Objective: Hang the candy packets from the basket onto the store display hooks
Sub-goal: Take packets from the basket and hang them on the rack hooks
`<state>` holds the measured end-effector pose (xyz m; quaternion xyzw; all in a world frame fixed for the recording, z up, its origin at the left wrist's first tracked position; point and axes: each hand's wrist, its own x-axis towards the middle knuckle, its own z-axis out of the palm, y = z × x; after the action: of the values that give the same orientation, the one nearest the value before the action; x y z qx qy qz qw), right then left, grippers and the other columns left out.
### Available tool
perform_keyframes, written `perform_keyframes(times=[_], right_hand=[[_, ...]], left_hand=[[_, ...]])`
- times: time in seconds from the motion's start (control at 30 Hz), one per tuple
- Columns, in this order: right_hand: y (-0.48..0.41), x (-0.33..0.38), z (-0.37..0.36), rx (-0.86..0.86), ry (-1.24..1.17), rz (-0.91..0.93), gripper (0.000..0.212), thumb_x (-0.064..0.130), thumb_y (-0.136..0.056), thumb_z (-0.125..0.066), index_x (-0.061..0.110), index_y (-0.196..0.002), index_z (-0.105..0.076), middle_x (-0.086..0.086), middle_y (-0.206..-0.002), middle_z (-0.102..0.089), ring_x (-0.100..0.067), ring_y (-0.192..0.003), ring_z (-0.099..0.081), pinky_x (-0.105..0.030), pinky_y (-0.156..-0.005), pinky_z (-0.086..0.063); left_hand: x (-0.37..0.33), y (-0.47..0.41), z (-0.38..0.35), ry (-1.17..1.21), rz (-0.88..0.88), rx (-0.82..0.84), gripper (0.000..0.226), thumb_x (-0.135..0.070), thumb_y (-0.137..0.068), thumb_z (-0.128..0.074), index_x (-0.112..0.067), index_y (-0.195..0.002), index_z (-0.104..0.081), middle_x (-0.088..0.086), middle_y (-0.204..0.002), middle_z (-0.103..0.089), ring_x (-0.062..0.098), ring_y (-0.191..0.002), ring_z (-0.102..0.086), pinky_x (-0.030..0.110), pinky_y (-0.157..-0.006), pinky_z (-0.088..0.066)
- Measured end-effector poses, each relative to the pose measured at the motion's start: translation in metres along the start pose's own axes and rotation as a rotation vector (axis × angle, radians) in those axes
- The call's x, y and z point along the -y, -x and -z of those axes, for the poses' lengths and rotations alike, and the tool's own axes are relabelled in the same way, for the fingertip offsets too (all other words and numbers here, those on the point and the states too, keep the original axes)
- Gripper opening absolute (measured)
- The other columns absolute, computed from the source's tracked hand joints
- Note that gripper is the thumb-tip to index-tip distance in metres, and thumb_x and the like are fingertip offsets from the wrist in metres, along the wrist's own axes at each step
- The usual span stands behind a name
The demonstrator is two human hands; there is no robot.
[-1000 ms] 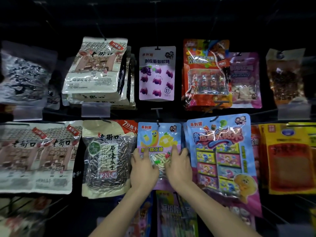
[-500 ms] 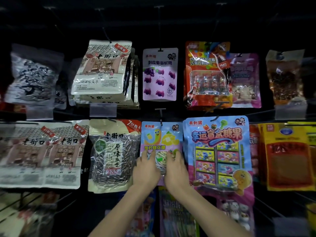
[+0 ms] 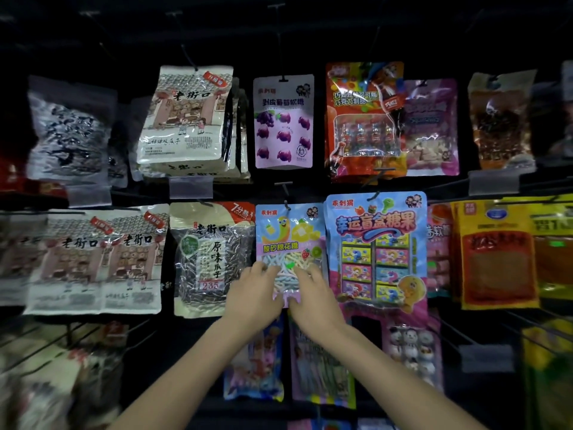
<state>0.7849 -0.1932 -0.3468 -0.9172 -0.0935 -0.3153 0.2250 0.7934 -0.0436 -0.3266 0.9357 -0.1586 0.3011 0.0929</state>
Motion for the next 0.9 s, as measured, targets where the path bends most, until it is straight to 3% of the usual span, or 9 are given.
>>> perform_keyframes(times=[0.23,0.43,0.7,0.8,0.9], right_hand=[[0.071,0.002,0.051,0.008,-0.103,0.103,0.063,0.037,-0.104,-0.059,0.027,-0.161,-0.034,0.010,-0.163,-0.030,-0.014,-0.148,-0.037,-0.031,-0.115,-0.041],[0.148,-0.018,0.083,0.060,-0.039,0.149,0.076,0.060,-0.096,-0.060,0.042,-0.161,-0.025,0.015,-0.169,-0.014,-0.010,-0.155,-0.023,-0.035,-0.120,-0.038],[0.285,-0.084,0.093,0.302,0.055,0.044,0.089,0.076,-0.091,-0.050,0.049,-0.163,-0.004,0.024,-0.169,0.010,-0.010,-0.158,-0.014,-0.036,-0.124,-0.033],[0.337,-0.120,0.082,0.388,0.007,-0.050,0.089,0.077,-0.088,-0.051,0.050,-0.162,-0.009,0.025,-0.168,0.003,-0.006,-0.156,-0.015,-0.034,-0.124,-0.030],[0.388,-0.164,0.060,0.473,-0.091,-0.198,0.086,0.065,-0.089,-0.065,0.036,-0.161,-0.028,0.015,-0.161,-0.023,0.003,-0.145,-0.028,-0.021,-0.121,-0.028]], left_hand=[[-0.004,0.068,0.027,-0.059,-0.121,-0.107,0.064,-0.049,-0.094,-0.053,-0.028,-0.153,-0.044,0.000,-0.146,-0.049,0.025,-0.137,-0.046,0.044,-0.104,-0.049],[-0.038,0.136,0.024,-0.012,-0.166,-0.155,0.069,-0.059,-0.088,-0.043,-0.026,-0.149,-0.051,0.004,-0.146,-0.052,0.028,-0.135,-0.051,0.046,-0.101,-0.052],[-0.094,0.243,-0.045,0.040,-0.244,0.015,0.076,-0.064,-0.095,-0.048,-0.028,-0.160,-0.036,0.007,-0.162,-0.037,0.030,-0.149,-0.037,0.048,-0.115,-0.042],[-0.114,0.291,-0.088,0.117,-0.266,0.113,0.073,-0.061,-0.094,-0.050,-0.025,-0.157,-0.043,0.008,-0.157,-0.043,0.029,-0.143,-0.044,0.046,-0.112,-0.043],[-0.134,0.343,-0.142,0.181,-0.292,0.258,0.072,-0.059,-0.091,-0.057,-0.020,-0.152,-0.051,0.012,-0.153,-0.050,0.034,-0.138,-0.051,0.052,-0.109,-0.049]])
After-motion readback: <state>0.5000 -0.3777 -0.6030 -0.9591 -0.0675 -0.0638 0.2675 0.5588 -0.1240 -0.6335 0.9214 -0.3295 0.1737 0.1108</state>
